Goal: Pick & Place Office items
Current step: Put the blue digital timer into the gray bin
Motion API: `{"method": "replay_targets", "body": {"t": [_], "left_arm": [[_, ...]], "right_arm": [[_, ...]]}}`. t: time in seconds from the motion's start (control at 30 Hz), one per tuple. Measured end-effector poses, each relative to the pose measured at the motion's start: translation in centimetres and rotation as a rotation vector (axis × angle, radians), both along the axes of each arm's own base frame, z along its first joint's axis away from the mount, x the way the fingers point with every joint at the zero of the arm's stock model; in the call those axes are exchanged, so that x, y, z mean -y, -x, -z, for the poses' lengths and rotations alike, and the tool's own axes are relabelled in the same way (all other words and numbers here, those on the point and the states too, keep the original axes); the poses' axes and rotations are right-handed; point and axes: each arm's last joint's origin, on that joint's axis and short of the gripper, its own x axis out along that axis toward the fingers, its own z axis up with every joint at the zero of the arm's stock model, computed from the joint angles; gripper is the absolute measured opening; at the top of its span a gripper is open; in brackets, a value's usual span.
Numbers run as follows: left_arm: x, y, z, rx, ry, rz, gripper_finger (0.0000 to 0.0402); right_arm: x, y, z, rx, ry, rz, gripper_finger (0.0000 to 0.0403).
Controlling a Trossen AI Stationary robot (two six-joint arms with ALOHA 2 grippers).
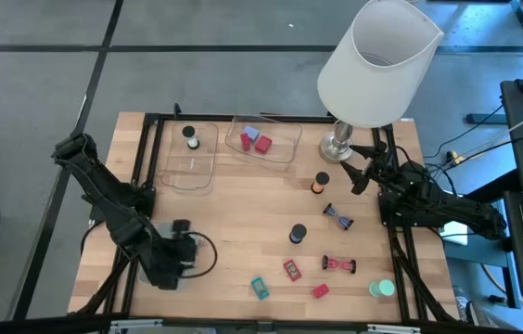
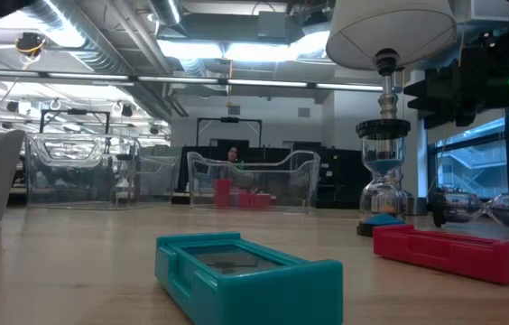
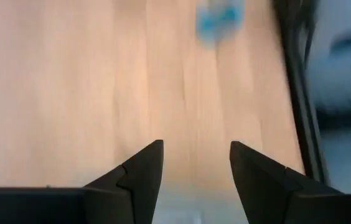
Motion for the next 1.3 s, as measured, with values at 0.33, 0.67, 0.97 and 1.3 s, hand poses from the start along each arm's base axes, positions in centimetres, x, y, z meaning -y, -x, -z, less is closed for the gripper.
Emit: {"method": "replay_targets", "body": {"t": [0.33, 0.67, 0.97, 1.3], "left_arm": [[3.0, -4.4, 0.0, 0.396, -0.207, 0.246, 0.0182], [4.2, -9.5, 7.0, 0.316, -0.278, 0.285, 0.0183], [4.2, -13.4, 11.0, 0.411, -0.222, 0.269, 0.0183], [3.5, -14.2, 12.7, 0.348, -0.164, 0.302, 0.0246]], "right_arm": [[0.0, 0.0, 0.0, 0.000, 0.000, 0.000, 0.0327], [0.0, 0.0, 0.0, 0.000, 0.000, 0.000, 0.0327], [0.0, 0.0, 0.0, 0.000, 0.000, 0.000, 0.0327], [0.0, 0.0, 0.0, 0.000, 0.000, 0.000, 0.0327]]}}
